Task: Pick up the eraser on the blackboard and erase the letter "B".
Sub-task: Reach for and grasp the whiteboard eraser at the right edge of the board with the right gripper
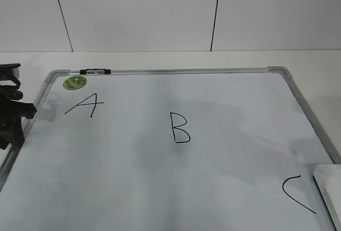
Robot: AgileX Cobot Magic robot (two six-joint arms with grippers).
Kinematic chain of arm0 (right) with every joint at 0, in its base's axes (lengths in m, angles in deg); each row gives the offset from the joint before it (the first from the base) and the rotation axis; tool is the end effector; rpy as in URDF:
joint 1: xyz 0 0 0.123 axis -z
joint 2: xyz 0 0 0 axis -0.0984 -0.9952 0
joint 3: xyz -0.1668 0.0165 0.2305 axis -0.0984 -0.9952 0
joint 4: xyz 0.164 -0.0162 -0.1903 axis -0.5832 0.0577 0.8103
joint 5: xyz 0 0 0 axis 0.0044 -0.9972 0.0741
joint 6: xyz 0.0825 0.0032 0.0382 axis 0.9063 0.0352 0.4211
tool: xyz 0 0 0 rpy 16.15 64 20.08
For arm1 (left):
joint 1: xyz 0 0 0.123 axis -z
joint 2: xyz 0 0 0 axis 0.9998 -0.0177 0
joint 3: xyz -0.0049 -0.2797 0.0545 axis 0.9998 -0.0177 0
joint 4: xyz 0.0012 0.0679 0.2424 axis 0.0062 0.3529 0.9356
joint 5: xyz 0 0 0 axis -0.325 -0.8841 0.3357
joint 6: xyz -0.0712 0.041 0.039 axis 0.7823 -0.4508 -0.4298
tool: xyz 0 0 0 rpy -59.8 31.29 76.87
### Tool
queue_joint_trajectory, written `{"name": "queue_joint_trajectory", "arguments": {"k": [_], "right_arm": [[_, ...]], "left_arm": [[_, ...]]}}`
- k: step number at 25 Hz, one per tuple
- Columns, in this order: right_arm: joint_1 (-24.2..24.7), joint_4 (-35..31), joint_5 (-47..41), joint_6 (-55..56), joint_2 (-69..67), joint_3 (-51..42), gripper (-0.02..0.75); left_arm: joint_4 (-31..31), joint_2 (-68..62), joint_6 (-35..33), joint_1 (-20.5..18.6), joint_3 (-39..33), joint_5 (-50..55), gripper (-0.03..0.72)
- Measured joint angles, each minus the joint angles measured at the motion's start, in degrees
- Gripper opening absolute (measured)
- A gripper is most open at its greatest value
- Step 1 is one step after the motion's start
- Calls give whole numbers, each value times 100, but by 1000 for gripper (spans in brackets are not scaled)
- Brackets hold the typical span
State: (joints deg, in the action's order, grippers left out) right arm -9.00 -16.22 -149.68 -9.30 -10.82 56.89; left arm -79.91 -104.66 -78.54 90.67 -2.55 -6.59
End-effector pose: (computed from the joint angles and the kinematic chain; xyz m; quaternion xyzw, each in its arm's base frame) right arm 0.1473 0.0220 0.2794 0.0166 0.9919 0.0813 0.0962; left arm 0.3389 -0.0196 0.1529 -0.0130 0.9982 -0.0536 0.0220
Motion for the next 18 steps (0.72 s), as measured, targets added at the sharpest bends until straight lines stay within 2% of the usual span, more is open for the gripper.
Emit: {"name": "queue_joint_trajectory", "arguments": {"k": [6, 10, 14, 18], "right_arm": [[0, -9, 0, 0, 0, 0, 584], [0, 3, 0, 0, 0, 0, 584], [0, 317, 0, 83, -27, 0, 587], [0, 569, 0, 316, -265, 0, 623]], "left_arm": [[0, 0, 0, 23, 3, 0, 35], [-51, 0, 35, 23, 3, 0, 20], [-51, 0, 35, 23, 3, 0, 20], [-51, 0, 35, 23, 3, 0, 20]]}}
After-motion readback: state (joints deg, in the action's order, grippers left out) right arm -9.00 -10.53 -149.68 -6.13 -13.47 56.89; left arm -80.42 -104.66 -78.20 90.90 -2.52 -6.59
